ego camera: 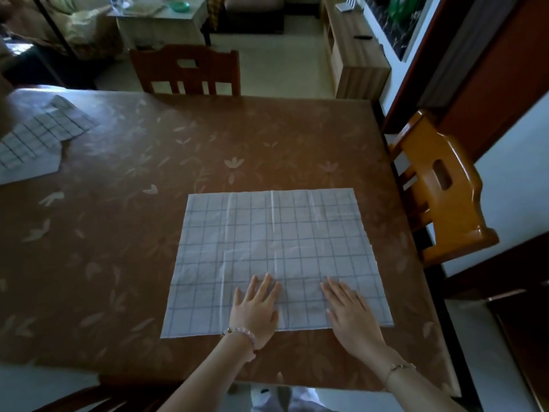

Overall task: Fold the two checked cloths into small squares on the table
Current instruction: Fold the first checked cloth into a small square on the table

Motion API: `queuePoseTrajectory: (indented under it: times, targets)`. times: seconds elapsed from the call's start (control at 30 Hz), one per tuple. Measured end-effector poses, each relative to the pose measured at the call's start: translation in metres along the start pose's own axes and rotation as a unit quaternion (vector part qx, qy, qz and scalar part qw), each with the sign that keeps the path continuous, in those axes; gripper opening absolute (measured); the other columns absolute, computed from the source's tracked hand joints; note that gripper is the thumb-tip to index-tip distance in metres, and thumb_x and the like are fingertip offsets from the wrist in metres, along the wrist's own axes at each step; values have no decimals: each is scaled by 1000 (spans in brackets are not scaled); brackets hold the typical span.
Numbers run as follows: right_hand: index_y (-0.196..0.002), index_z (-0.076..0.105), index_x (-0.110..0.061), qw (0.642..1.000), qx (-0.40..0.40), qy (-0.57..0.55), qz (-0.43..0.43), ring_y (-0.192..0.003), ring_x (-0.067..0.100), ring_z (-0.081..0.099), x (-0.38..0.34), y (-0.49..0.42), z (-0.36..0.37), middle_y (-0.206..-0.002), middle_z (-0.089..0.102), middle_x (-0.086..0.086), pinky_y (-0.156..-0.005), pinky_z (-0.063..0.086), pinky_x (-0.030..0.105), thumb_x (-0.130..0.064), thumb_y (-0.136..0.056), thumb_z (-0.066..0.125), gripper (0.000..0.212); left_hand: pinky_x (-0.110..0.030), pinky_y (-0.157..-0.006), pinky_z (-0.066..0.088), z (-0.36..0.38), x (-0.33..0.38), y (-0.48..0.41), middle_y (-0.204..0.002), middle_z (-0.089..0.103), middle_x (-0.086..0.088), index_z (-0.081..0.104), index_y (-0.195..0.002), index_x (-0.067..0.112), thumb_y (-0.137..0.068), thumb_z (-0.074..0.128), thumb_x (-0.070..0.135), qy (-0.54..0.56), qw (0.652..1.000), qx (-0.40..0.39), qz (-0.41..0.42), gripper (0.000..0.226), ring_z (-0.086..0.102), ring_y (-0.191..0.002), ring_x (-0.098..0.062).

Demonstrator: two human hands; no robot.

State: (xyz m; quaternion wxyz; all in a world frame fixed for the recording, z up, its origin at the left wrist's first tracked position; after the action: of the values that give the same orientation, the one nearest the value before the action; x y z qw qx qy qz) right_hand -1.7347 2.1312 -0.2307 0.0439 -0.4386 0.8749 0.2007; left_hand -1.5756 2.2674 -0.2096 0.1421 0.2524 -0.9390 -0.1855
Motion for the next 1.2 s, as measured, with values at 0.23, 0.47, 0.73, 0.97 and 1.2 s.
queuePoseTrajectory:
  times: [0.23, 0.47, 0.73, 0.97, 1.2]
  targets:
    - [-147, -2, -28, 1000, 13, -11, 11, -138, 4, -16, -4, 0, -2, -149, -14, -18, -113, -6, 32, -50, -76, -10, 75, -47, -115, 1, -4, -3, 5, -155, -10, 8, 0, -146, 30, -97, 26, 32, 10, 1000, 17, 16, 56, -12, -142, -19]
    - [-146, 21, -25, 997, 32, 1, -66, -140, 9, 0, -13, 8, -7, -152, 12, -10, -112, -4, 37, -47, -88, 27, 63, -45, -111, 24, 7, -14, 17, -145, 38, 7, 37, -137, 26, -79, 63, 39, -11, 993, 96, 73, 65, 29, -136, -15]
    - [-129, 53, -24, 990, 52, 68, -112, -126, 17, 48, -22, 10, 11, -135, 53, -3, -101, 34, 38, -46, -69, 72, 66, -35, -91, 50, 21, -26, 34, -123, 60, 6, 57, -117, 23, -60, 78, 40, -4, 980, 165, 108, 63, 56, -115, -14]
    - [-120, 61, -23, 984, 85, 72, -140, -116, 16, 57, -22, 9, 5, -126, 60, -3, -94, 45, 35, -46, -68, 74, 58, -32, -80, 53, 18, -25, 30, -112, 64, 6, 64, -103, 21, -63, 77, 19, -7, 972, 195, 130, 42, 59, -108, -13]
    - [-107, 69, -21, 980, 125, 62, -140, -105, 16, 63, -27, 7, 3, -115, 67, -1, -85, 52, 35, -31, -60, 82, 49, -32, -82, 51, 12, -33, 31, -116, 62, 9, 61, -106, 23, -50, 82, 8, -5, 978, 170, 121, 61, 59, -109, -11]
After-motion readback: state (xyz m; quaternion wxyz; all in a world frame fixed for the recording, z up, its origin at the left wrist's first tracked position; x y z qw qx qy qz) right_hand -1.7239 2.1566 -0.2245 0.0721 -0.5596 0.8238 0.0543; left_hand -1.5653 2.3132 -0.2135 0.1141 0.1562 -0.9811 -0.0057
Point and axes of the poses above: each hand's wrist, its own y-axis away from the middle knuckle, its own z-axis out of the palm, x = y × z, the point moved 2 cm from there along -y, towards the middle knuckle
